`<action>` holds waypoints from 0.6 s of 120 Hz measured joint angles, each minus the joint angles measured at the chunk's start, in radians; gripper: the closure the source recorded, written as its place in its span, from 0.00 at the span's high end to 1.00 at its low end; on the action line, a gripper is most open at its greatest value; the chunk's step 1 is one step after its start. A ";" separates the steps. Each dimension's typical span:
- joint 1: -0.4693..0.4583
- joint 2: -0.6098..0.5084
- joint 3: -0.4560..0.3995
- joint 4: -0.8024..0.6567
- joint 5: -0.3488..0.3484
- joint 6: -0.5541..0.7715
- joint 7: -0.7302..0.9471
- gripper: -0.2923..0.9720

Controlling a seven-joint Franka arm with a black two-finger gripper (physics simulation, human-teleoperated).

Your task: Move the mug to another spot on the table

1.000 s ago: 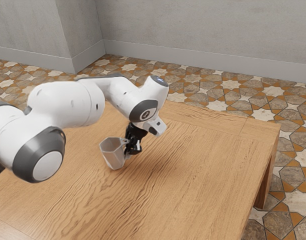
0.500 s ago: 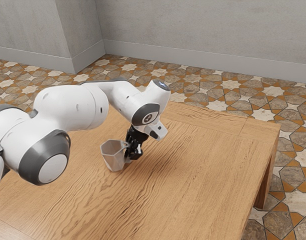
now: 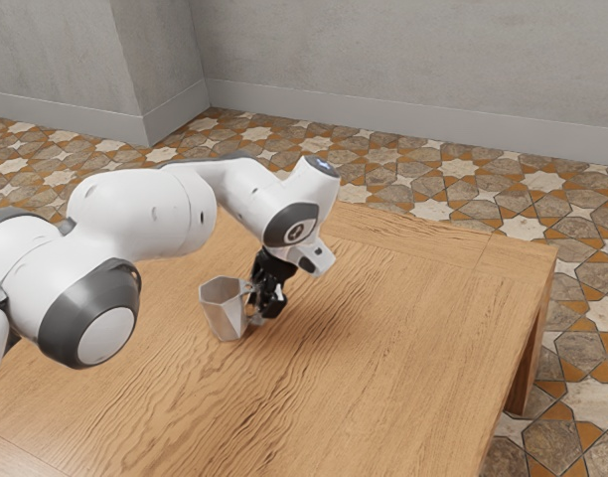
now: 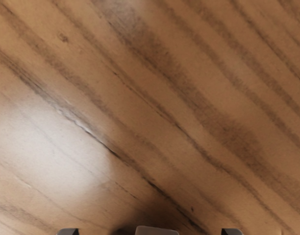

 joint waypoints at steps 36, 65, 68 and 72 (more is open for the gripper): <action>-0.026 -0.034 -0.028 0.050 -0.003 -0.008 0.006 0.51; -0.136 -0.450 -0.061 -0.049 -0.099 -0.107 -0.036 0.67; -0.138 -0.490 -0.067 -0.057 -0.110 -0.122 -0.047 0.68; -0.140 -0.543 -0.073 -0.079 -0.127 -0.141 -0.063 0.69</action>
